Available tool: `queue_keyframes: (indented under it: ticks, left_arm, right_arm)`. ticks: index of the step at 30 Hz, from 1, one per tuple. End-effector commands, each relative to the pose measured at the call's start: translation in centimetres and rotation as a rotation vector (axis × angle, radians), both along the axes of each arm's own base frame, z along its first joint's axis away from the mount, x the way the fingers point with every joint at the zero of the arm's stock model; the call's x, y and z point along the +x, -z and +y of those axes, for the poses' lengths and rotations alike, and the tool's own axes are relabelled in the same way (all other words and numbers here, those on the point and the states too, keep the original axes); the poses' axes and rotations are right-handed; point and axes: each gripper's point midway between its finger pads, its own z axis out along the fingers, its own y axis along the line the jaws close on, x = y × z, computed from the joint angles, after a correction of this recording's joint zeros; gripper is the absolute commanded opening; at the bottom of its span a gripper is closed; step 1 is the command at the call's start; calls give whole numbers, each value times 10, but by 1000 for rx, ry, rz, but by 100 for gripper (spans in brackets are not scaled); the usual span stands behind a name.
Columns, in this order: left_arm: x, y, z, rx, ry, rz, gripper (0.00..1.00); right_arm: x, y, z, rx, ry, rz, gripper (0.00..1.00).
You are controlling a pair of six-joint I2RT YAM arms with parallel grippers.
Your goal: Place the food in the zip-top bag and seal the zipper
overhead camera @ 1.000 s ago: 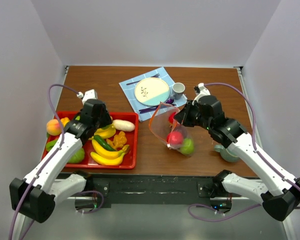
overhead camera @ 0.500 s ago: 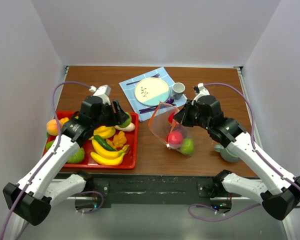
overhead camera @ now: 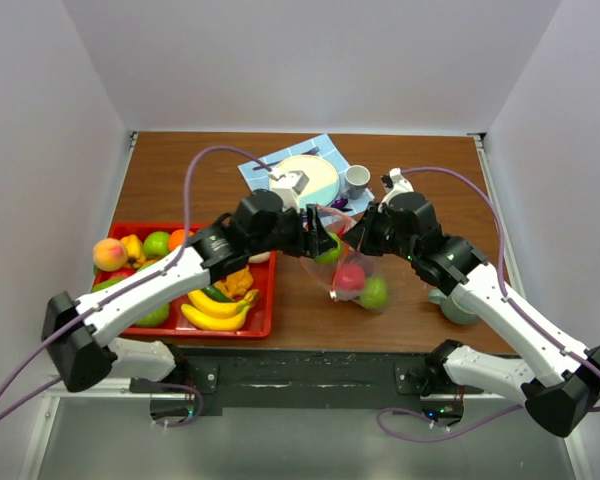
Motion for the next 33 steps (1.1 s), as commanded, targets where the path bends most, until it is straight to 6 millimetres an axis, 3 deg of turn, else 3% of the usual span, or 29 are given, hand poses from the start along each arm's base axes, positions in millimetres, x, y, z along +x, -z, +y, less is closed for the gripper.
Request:
queue_keyframes:
  ticks: [1, 3, 9, 10, 12, 13, 14, 15, 16, 17, 18, 21, 24, 33]
  left_arm:
    - [9, -19, -21, -53, 13, -49, 86]
    - [12, -26, -22, -55, 17, -79, 100]
    - [13, -57, 3, -58, -54, -154, 100]
    - [17, -64, 16, -56, -108, -167, 100]
    - [27, -56, 46, -2, -238, -136, 100]
    - [36, -58, 71, 9, -332, -124, 100]
    - [36, -37, 97, 88, -408, -67, 100]
    - [50, -34, 137, 100, -569, -49, 100]
    - [53, -25, 159, 123, -652, -20, 100]
    - [49, 0, 190, 208, -754, 29, 100]
    - [51, 3, 218, 208, -852, 44, 100]
    - [42, 33, 265, 297, -1003, 97, 100]
    - [38, 60, 291, 341, -1069, 154, 100]
    - [18, 132, 306, 395, -1137, 368, 100]
  right_arm:
    - [5, -21, -2, 29, 35, -47, 0]
    - [5, -19, -3, 20, 37, -42, 0]
    - [6, -20, -4, 14, 40, -51, 0]
    - [6, -20, -3, 12, 37, -50, 0]
    - [6, -20, 0, 22, 26, -50, 0]
    - [6, -20, 1, 23, 21, -51, 0]
    - [6, -20, 2, 25, 17, -50, 0]
    - [6, -22, 3, 29, 10, -54, 0]
    - [6, -22, 3, 30, 9, -54, 0]
    - [5, -22, 4, 28, 3, -59, 0]
    - [5, -22, 4, 28, 1, -60, 0]
    - [6, -19, 8, 30, -14, -55, 0]
    - [7, -17, 13, 42, -27, -52, 0]
    - [4, -7, 13, 32, -34, -42, 0]
